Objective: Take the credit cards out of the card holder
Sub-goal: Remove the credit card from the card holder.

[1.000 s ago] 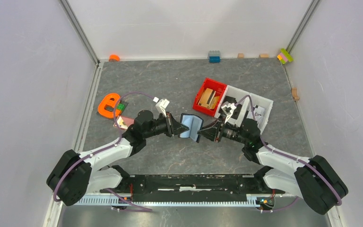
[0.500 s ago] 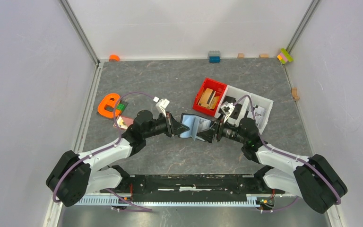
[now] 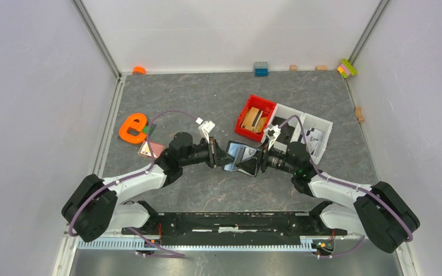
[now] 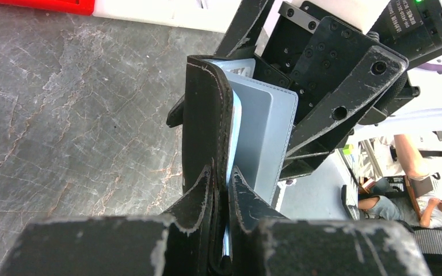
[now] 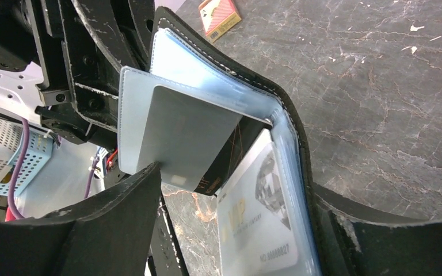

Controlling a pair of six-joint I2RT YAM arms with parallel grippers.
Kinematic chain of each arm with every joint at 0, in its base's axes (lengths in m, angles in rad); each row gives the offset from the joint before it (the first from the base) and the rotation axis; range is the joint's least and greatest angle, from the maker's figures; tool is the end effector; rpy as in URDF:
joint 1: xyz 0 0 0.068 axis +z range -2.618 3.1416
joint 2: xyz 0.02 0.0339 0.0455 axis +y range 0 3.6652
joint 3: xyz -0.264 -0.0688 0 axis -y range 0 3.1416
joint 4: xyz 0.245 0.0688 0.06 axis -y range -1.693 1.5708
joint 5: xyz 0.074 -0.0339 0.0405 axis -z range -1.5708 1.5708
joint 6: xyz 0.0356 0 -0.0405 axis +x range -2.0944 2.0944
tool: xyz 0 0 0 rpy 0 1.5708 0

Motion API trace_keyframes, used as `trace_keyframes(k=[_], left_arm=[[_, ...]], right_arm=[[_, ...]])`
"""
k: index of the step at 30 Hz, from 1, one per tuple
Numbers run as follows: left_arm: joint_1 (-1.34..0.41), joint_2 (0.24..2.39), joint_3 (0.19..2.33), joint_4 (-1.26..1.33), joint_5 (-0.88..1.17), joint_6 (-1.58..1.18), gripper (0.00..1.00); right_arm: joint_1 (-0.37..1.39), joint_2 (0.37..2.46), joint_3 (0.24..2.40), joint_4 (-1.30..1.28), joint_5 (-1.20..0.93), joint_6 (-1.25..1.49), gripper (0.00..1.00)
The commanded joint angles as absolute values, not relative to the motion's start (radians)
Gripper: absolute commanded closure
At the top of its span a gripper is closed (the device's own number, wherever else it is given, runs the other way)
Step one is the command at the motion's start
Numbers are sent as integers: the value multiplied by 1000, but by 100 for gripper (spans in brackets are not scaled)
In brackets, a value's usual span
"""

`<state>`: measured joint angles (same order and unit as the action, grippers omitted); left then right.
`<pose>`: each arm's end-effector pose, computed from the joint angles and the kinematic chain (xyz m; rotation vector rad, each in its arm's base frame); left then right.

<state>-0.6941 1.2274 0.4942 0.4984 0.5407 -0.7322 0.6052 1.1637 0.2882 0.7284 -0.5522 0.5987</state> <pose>0.1843 -0.1772 0.2184 0.3980 2.0020 -1.4473 0.1717 0.1415 0.1909 -0.4562 1.8404 1.3300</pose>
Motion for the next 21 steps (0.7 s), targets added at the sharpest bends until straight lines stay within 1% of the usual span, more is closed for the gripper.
trace_keyframes(k=[1, 4, 8, 10, 13, 14, 18, 21], left_arm=[[-715, 1255, 554, 569, 588, -750, 97], [-715, 1251, 558, 542, 569, -743, 98], [-715, 1226, 551, 512, 515, -732, 97], [-715, 1229, 554, 505, 506, -730, 90], [-715, 1248, 564, 488, 505, -729, 71], [-715, 1256, 570, 479, 505, -726, 67], [-715, 1272, 584, 457, 506, -723, 57], [-715, 1283, 587, 456, 512, -725, 53]], right_arm=[[616, 1175, 336, 724, -536, 571, 27], [617, 1174, 341, 699, -521, 564, 37], [617, 1167, 347, 667, -500, 554, 42], [616, 1169, 353, 643, -487, 547, 47], [617, 1180, 365, 610, -474, 536, 57], [617, 1186, 368, 604, -474, 536, 60], [616, 1200, 376, 594, -474, 536, 66], [616, 1203, 377, 592, -475, 535, 70]])
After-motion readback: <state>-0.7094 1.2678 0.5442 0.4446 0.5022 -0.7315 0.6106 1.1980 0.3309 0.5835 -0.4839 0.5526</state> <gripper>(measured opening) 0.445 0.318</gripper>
